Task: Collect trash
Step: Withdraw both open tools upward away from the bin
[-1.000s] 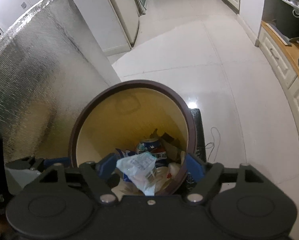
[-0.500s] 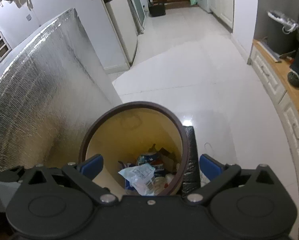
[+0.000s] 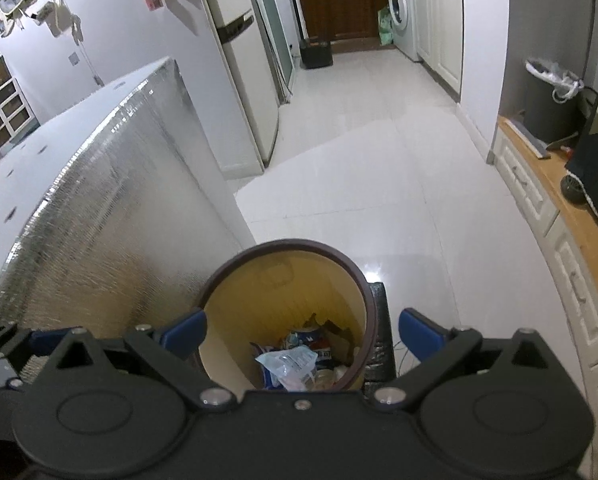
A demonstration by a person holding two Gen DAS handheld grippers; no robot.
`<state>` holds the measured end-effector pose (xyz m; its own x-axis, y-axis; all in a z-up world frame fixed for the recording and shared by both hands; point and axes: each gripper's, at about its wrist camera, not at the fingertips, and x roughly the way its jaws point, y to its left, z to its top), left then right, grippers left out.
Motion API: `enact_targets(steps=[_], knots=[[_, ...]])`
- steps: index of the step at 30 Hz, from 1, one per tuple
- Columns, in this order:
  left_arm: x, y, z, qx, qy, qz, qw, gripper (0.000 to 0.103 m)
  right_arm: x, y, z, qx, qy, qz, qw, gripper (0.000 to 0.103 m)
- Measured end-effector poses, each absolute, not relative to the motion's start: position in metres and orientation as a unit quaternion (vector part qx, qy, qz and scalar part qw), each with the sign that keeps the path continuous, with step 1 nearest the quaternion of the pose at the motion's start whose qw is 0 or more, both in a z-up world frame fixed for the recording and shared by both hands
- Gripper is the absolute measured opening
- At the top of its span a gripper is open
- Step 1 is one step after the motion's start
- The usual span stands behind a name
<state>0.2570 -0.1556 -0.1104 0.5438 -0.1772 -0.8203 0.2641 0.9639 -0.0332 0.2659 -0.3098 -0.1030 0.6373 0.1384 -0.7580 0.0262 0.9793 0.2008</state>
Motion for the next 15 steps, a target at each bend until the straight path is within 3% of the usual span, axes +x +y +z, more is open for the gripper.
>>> enact_targets(steps=[15], knots=[[0.205,-0.122,-0.042,0.039,0.401,-0.112,0.909,0.103,0.203,-0.299,-0.037,0.073,0.365,0.021,0.928,0.103]])
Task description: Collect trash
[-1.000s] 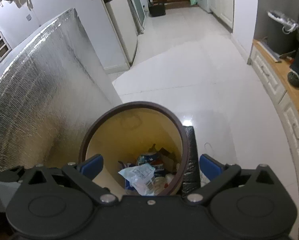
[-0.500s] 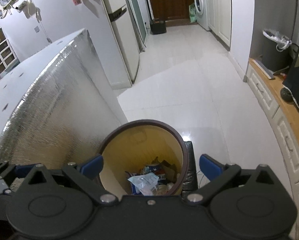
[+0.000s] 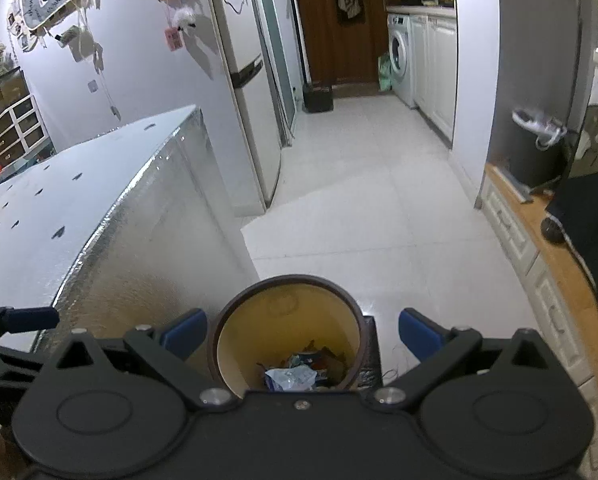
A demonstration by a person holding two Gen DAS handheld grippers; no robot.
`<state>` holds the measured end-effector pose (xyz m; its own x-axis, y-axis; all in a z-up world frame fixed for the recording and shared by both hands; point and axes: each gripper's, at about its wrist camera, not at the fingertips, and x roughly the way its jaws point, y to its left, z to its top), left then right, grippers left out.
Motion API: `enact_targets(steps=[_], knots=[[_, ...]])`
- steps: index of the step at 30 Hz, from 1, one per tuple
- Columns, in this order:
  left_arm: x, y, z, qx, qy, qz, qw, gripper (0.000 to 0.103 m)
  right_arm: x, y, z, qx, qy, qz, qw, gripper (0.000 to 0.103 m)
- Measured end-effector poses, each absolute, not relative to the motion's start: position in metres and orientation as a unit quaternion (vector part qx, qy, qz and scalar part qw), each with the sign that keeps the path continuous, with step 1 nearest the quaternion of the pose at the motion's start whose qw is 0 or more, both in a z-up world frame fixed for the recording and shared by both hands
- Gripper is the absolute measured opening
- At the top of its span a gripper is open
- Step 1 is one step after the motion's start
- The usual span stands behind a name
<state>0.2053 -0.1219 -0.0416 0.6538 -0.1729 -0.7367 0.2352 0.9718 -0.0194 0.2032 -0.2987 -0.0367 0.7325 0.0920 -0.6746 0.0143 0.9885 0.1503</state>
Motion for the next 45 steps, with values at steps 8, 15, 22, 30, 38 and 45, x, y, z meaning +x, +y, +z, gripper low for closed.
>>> enact_targets(steps=[8,15,22,30,38,45], knots=[[0.175,-0.105,-0.032,0.039,0.381,-0.101,0.918,0.103,0.166,-0.299,-0.019,0.057,0.35,0.012,0.935,0.103],[0.153,-0.087,-0.031,0.029,0.376,-0.081,0.922,0.103,0.133,-0.299,-0.016,0.049,0.346,0.013,0.937,0.103],[0.136,-0.075,-0.033,0.024,0.376,-0.07,0.924,0.103,0.109,-0.293,-0.022,0.041,0.355,0.015,0.934,0.103],[0.119,-0.072,-0.033,0.023,0.367,-0.071,0.927,0.103,0.089,-0.286,-0.025,0.042,0.355,0.022,0.934,0.103],[0.098,-0.071,-0.033,0.023,0.356,-0.074,0.931,0.103,0.073,-0.277,-0.022,0.033,0.339,0.022,0.94,0.103],[0.084,-0.068,-0.034,0.026,0.347,-0.08,0.934,0.103,0.059,-0.275,-0.025,0.036,0.325,0.026,0.945,0.103]])
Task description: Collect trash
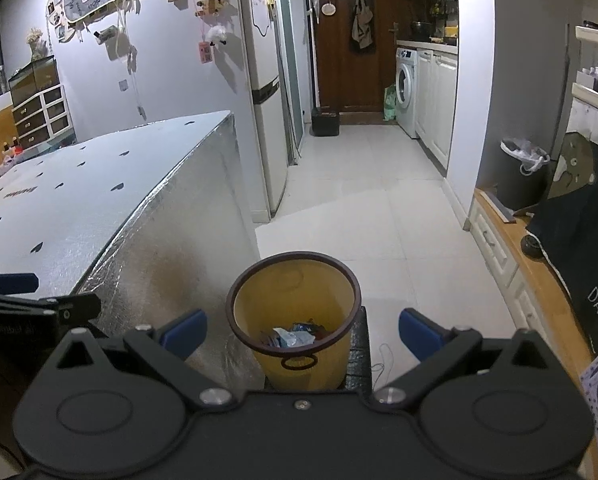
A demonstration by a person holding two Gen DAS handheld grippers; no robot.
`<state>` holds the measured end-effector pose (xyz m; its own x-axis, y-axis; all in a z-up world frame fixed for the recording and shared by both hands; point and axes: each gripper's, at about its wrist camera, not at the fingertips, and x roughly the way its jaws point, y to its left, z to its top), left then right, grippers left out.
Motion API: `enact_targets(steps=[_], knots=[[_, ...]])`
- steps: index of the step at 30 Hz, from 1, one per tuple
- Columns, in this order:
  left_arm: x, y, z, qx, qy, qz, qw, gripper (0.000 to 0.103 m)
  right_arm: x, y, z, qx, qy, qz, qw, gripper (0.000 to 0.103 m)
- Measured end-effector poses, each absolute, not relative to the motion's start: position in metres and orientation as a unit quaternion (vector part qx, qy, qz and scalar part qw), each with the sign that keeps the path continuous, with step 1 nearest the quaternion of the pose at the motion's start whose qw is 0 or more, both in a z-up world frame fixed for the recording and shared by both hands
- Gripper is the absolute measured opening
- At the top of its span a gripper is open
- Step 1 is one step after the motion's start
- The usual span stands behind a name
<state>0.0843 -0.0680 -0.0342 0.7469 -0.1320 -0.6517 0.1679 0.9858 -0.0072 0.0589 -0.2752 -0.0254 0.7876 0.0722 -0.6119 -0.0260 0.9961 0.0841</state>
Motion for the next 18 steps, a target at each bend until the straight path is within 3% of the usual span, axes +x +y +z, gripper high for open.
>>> enact_targets(steps=[18], knots=[[0.071,-0.071,-0.045,0.038,0.337,-0.093,0.936,0.103,0.039,-0.283,-0.041,0.042,0.313,0.005,0.949,0.103]])
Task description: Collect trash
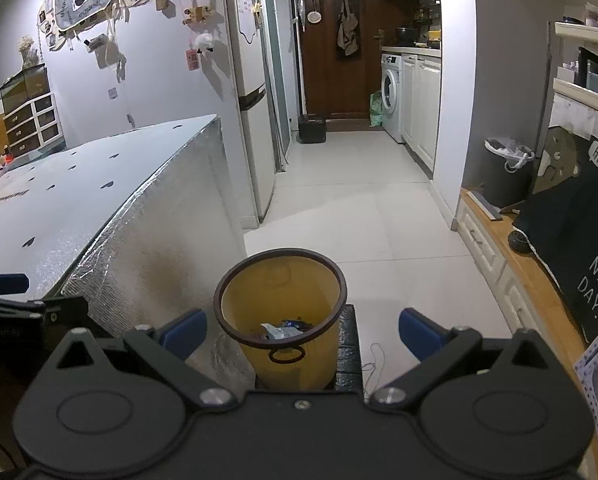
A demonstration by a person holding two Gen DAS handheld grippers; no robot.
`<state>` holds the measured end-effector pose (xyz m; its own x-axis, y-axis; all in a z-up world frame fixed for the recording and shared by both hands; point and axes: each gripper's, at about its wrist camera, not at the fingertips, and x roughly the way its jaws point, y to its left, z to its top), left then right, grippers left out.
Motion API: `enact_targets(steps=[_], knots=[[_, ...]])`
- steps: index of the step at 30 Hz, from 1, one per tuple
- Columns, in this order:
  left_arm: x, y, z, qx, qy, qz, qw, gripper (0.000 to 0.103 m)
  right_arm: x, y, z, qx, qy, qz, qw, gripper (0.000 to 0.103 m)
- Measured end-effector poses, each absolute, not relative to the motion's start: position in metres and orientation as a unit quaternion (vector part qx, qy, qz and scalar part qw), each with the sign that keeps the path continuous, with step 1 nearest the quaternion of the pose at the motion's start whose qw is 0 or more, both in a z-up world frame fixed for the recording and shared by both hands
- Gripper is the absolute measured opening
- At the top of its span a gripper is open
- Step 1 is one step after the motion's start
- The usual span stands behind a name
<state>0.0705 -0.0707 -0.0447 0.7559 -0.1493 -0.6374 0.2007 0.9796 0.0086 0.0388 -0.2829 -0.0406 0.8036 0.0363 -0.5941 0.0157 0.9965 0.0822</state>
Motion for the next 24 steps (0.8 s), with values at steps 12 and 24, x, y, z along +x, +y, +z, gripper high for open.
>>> enact_targets(steps=[12,24], knots=[[0.0683,-0.0683,-0.0445,0.032,0.333,-0.093,0.938,0.103,0.0379,-0.2773,-0.0412,0.032,0.313,0.001,0.949,0.103],[0.0682,-0.0675,-0.0446,0.029,0.334,-0.095,0.938,0.103,0.0368,-0.275,-0.041,0.028,0.313,0.002,0.949,0.103]])
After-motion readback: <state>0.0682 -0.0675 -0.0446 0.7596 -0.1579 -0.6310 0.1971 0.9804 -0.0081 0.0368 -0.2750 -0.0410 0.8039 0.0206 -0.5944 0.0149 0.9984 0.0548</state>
